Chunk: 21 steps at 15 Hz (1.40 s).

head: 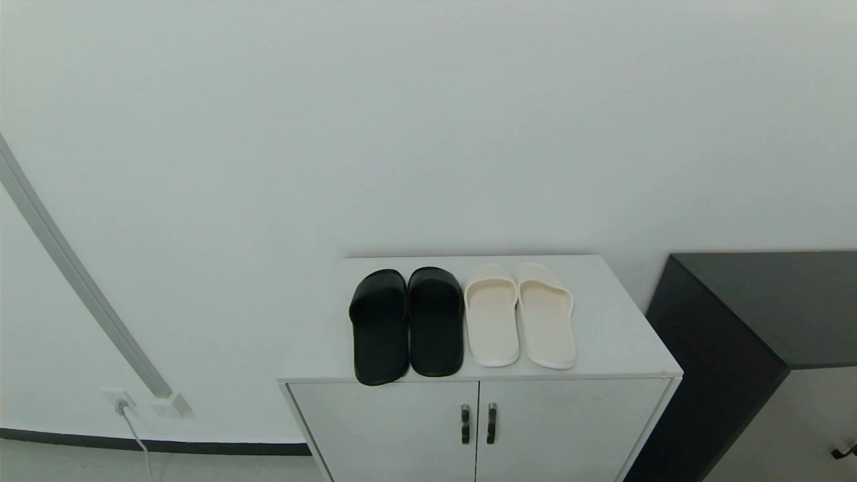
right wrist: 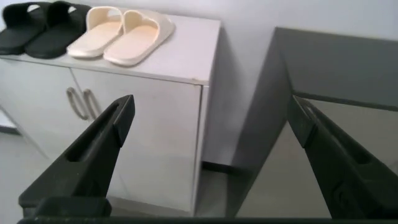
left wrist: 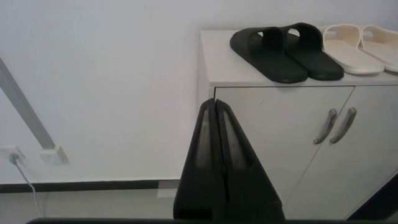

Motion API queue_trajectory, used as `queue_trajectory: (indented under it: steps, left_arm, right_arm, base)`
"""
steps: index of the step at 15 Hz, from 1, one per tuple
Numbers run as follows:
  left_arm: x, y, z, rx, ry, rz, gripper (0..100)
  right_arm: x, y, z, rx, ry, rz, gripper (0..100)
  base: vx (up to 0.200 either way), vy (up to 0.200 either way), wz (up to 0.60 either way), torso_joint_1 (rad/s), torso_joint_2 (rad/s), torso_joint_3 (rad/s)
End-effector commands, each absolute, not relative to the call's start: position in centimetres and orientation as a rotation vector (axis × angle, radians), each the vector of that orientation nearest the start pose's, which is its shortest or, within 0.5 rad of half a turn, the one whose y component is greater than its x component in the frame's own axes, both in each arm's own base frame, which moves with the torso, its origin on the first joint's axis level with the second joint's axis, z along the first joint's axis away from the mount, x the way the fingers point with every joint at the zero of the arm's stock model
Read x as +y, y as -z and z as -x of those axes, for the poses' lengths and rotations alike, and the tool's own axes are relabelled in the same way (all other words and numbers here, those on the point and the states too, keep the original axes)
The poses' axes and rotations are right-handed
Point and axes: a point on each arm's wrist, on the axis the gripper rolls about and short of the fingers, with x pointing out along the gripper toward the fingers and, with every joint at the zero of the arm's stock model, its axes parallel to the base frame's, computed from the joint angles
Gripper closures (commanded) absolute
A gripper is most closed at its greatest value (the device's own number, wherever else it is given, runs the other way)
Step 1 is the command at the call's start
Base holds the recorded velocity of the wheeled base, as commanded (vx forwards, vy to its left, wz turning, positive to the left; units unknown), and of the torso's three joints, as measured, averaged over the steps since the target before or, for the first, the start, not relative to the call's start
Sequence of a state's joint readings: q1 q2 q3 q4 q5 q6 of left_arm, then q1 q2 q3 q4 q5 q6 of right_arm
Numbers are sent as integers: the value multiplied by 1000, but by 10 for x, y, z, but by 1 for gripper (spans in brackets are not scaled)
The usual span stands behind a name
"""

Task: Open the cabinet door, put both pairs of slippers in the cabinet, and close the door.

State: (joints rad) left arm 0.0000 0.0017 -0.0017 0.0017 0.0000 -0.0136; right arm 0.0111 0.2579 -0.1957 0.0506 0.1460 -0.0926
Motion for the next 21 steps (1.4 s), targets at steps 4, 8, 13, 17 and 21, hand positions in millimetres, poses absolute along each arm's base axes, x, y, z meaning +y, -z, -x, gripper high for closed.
queue_trajectory:
  steps: [4,8,13,17,21]
  left_arm:
    - [0,-76,23,2,0,14,100]
    - [0,-76,23,2,0,14,100]
    - [0,-76,23,2,0,14,100]
    - [0,-76,23,2,0,14,100]
    - [0,-76,23,2,2,14,100]
  right_arm:
    - [11,-164,-70,258,-291,-30,0]
    - [35,-198,-119,286,-345,-80,0]
    - [94,-211,-141,312,-351,-59,0]
    - [141,-212,-165,339,-312,-95,0]
    - [176,-192,-205,312,-208,-95,0]
  base:
    - [0,0,0,0,0,0]
    - [0,0,0,0,0,0]
    - [0,0,0,0,0,0]
    - [0,0,0,0,0,0]
    - [0,0,0,0,0,0]
